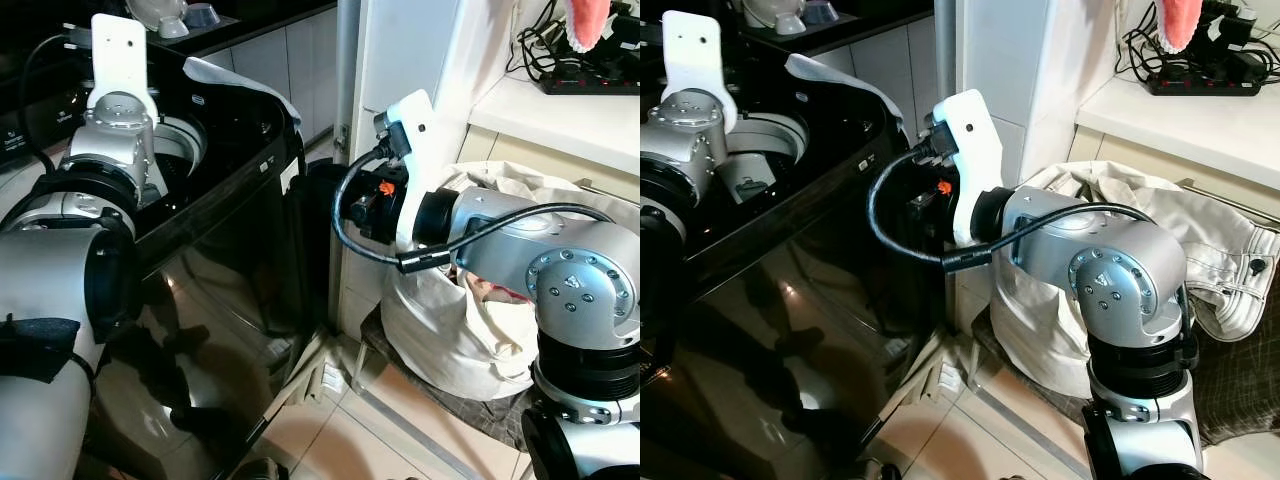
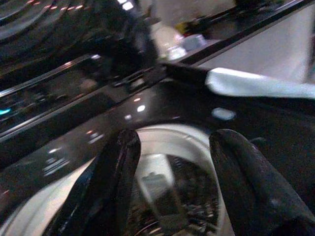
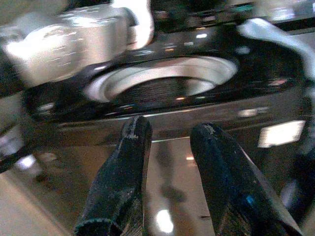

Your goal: Clothes washing

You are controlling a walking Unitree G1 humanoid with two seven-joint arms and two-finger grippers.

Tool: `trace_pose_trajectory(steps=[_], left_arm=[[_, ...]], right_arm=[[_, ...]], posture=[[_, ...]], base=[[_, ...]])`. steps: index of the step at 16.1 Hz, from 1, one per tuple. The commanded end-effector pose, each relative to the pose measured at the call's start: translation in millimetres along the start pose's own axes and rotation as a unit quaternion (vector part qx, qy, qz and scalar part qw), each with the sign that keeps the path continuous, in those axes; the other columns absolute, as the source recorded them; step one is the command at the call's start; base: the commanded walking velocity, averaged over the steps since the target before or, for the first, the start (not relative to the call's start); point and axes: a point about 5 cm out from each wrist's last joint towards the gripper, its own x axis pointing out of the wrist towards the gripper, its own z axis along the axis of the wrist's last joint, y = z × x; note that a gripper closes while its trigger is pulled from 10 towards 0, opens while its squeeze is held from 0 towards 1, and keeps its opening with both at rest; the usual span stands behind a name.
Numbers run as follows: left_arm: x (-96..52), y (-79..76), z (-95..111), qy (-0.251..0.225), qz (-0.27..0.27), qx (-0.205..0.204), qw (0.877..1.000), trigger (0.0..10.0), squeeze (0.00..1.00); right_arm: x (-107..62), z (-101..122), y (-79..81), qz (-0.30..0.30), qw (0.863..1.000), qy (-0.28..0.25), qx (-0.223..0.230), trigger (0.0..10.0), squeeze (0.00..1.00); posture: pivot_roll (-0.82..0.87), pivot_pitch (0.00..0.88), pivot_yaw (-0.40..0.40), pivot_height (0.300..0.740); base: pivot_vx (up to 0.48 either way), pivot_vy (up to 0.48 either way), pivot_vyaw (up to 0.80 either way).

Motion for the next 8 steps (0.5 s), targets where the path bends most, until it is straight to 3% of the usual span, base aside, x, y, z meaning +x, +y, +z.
trace_pose_trajectory(steps=[1, 2, 3, 4, 6, 7, 8], left_arm=[[-2.6, -21.5, 10.1, -0.042, -0.065, -0.02, 0.997, 10.0, 0.4], [-9.9, -54.1, 10.6, -0.078, -0.161, -0.045, 0.983, 10.0, 0.0], [-12.9, -63.8, 8.3, -0.085, -0.188, -0.043, 0.978, 10.0, 0.0], [-19.5, -81.6, 3.4, -0.099, -0.24, -0.046, 0.965, 10.0, 0.0], [-37.4, -114.8, -6.6, -0.131, -0.334, -0.076, 0.93, 10.0, 0.0], [-42.0, -120.5, -8.6, -0.141, -0.353, -0.081, 0.922, 10.0, 0.0], [-52.7, -132.1, -13.5, -0.158, -0.389, -0.088, 0.903, 10.0, 0.0]], right_arm=[[-3.1, 1.5, -28.2, -0.112, 0.994, -0.006, -0.014, 10.0, 0.0], [-11.5, -3.3, -59.5, -0.218, 0.975, -0.002, -0.036, 10.0, 0.0], [-14.7, -6.5, -67.1, -0.237, 0.971, 0.003, -0.037, 10.0, 0.65], [-20.9, -13.3, -80.9, -0.268, 0.963, 0.012, -0.035, 10.0, 1.0], [-33.1, -32.7, -112.9, -0.336, 0.94, 0.042, -0.033, 10.0, 1.0], [-34.7, -38.4, -119.6, -0.349, 0.935, 0.051, -0.031, 10.0, 1.0], [-37.8, -52.5, -133.1, -0.371, 0.925, 0.075, -0.028, 10.0, 1.0]], posture=[[-0.09, 0.0, 0.076, 0.74], [-0.09, 0.0, 0.07, 0.74], [-0.09, 0.0, 0.067, 0.74], [-0.08, 0.0, 0.058, 0.74], [-0.07, 0.0, 0.048, 0.74], [-0.07, 0.0, 0.045, 0.74], [-0.06, 0.0, 0.042, 0.74]], base=[[0.0, 0.0, 0.0], [0.0, 0.0, 0.0], [0.0, 0.0, 0.0], [0.0, 0.0, 0.0], [0.0, 0.0, 0.0], [0.0, 0.0, 0.0], [0.0, 0.0, 0.0]])
